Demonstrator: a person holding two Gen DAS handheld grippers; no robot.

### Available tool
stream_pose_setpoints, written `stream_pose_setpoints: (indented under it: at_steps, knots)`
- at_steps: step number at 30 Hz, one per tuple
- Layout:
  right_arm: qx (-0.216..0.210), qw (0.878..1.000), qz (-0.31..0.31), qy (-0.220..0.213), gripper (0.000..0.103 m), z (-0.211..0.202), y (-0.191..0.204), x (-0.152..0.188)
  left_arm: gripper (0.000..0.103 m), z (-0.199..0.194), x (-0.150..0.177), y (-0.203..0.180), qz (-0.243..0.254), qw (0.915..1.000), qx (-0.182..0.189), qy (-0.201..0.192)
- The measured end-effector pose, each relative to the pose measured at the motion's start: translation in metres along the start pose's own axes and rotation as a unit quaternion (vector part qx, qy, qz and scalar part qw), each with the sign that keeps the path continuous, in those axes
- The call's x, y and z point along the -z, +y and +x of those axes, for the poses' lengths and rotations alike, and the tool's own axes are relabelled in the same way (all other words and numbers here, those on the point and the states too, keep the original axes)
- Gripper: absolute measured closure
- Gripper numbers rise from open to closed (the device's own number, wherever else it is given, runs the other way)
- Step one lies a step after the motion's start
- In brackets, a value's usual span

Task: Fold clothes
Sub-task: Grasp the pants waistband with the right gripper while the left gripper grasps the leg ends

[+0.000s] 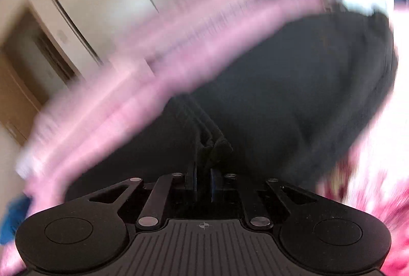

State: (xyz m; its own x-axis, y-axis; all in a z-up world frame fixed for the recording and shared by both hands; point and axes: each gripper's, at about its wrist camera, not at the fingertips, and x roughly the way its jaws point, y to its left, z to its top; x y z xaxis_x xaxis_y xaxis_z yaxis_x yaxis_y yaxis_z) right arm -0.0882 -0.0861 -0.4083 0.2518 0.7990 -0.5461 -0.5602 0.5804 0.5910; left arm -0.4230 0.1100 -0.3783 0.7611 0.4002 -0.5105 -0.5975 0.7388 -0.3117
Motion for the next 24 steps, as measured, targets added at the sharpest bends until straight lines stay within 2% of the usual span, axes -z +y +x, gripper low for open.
stream_pose_setpoints:
  at_steps: [3,6,8,9,10,12,13,14,15,16,17,18,21,22,24]
  knots:
    - [0.004,1.000,-0.015,0.002,0.095,0.002,-0.002,0.000,0.076,0.000,0.001,-0.003,0.015,0.9998,-0.011,0.005]
    - [0.004,0.999,-0.027,0.024,0.089,-0.002,0.004,-0.006,0.077,-0.002,0.000,0.000,0.012,0.9998,-0.012,0.008]
    - [0.021,0.998,-0.049,0.025,0.077,-0.009,0.012,-0.010,0.078,-0.006,-0.003,-0.001,0.020,0.9997,-0.014,0.008]
    - [0.043,0.996,-0.074,0.008,0.063,-0.016,0.020,-0.009,0.078,-0.007,-0.005,-0.001,0.025,0.9996,-0.015,0.007]
    - [0.064,0.993,-0.098,-0.009,0.060,-0.023,0.028,-0.008,0.078,-0.008,-0.007,0.000,0.027,0.9995,-0.015,0.006]
    - [0.102,0.982,-0.152,-0.047,0.060,-0.029,0.045,-0.008,0.079,-0.010,-0.012,0.002,0.028,0.9995,-0.013,0.003]
    - [0.101,0.976,-0.183,-0.066,0.060,-0.032,0.054,-0.004,0.080,-0.010,-0.014,0.003,0.029,0.9995,-0.012,0.001]
    - [0.080,0.972,-0.207,-0.072,0.060,-0.032,0.062,-0.001,0.080,-0.009,-0.017,0.003,0.031,0.9995,-0.010,0.000]
    - [0.056,0.970,-0.228,-0.064,0.061,-0.026,0.068,0.001,0.082,-0.006,-0.020,0.004,0.035,0.9993,-0.010,-0.001]
    - [0.037,0.967,-0.247,-0.049,0.074,-0.018,0.075,0.004,0.085,-0.002,-0.024,0.004,0.040,0.9991,-0.011,-0.003]
    - [0.024,0.962,-0.269,-0.033,0.082,-0.005,0.082,0.008,0.088,0.001,-0.028,0.005,0.046,0.9989,-0.011,-0.005]
    - [0.031,0.957,-0.286,-0.021,0.088,0.008,0.087,0.013,0.089,0.006,-0.032,0.006,0.049,0.9988,-0.010,-0.006]
    - [0.100,0.943,-0.318,0.008,0.089,0.050,0.085,0.017,0.089,0.025,-0.045,0.012,0.052,0.9986,0.000,-0.006]
    - [0.107,0.940,-0.324,0.010,0.089,0.058,0.079,0.017,0.089,0.034,-0.049,0.012,0.062,0.9981,-0.001,-0.004]
    - [0.095,0.945,-0.314,0.017,0.088,0.064,0.074,0.013,0.090,0.052,-0.054,0.014,0.081,0.9967,-0.006,0.002]
